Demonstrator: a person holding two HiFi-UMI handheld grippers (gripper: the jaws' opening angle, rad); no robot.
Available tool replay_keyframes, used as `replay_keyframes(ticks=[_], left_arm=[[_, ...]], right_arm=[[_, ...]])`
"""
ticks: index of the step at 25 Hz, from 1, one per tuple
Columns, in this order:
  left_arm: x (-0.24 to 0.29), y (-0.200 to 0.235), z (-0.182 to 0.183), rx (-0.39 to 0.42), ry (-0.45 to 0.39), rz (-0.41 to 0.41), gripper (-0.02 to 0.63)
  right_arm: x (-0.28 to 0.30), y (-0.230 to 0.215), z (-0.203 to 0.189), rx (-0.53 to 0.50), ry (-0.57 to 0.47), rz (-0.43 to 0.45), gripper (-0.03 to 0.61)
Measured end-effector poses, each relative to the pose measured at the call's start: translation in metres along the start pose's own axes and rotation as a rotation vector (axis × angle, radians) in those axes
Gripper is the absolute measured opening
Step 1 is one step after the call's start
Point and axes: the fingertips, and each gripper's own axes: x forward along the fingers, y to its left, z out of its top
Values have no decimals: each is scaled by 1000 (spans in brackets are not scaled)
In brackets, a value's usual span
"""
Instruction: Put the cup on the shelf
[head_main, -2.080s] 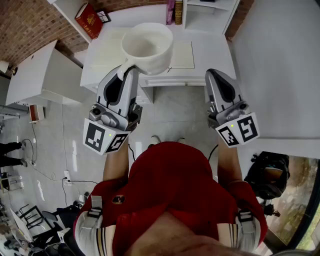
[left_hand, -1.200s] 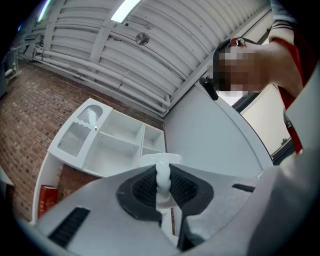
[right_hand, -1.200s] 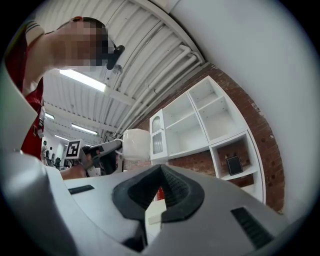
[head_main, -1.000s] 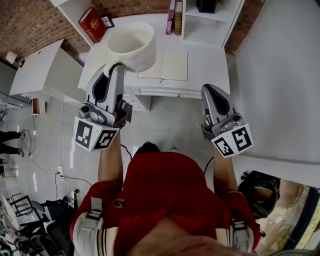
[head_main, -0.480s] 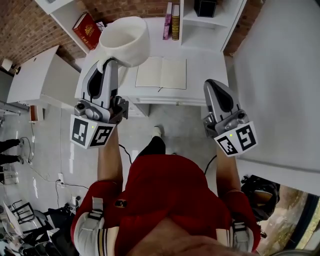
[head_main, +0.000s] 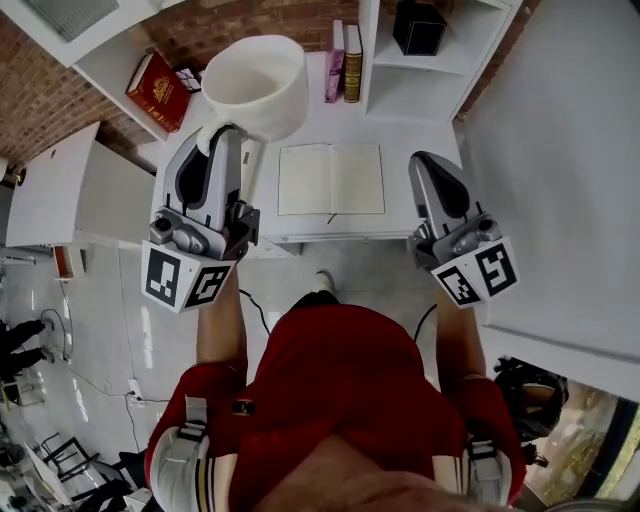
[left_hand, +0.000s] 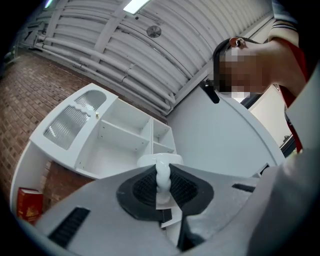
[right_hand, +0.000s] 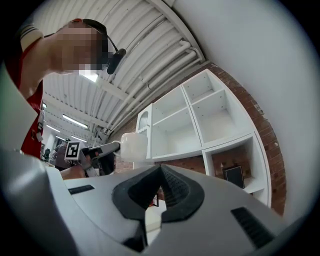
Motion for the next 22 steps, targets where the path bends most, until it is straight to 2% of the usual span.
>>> replay_keyframes(ticks=[12, 22], left_arm=[[44, 72, -26, -58, -29, -117, 44], [91, 87, -17, -49, -56, -138, 44]], right_arm=[[78, -19, -15, -59, -9, -79, -3], [98, -42, -11, -81, 10, -80, -3]])
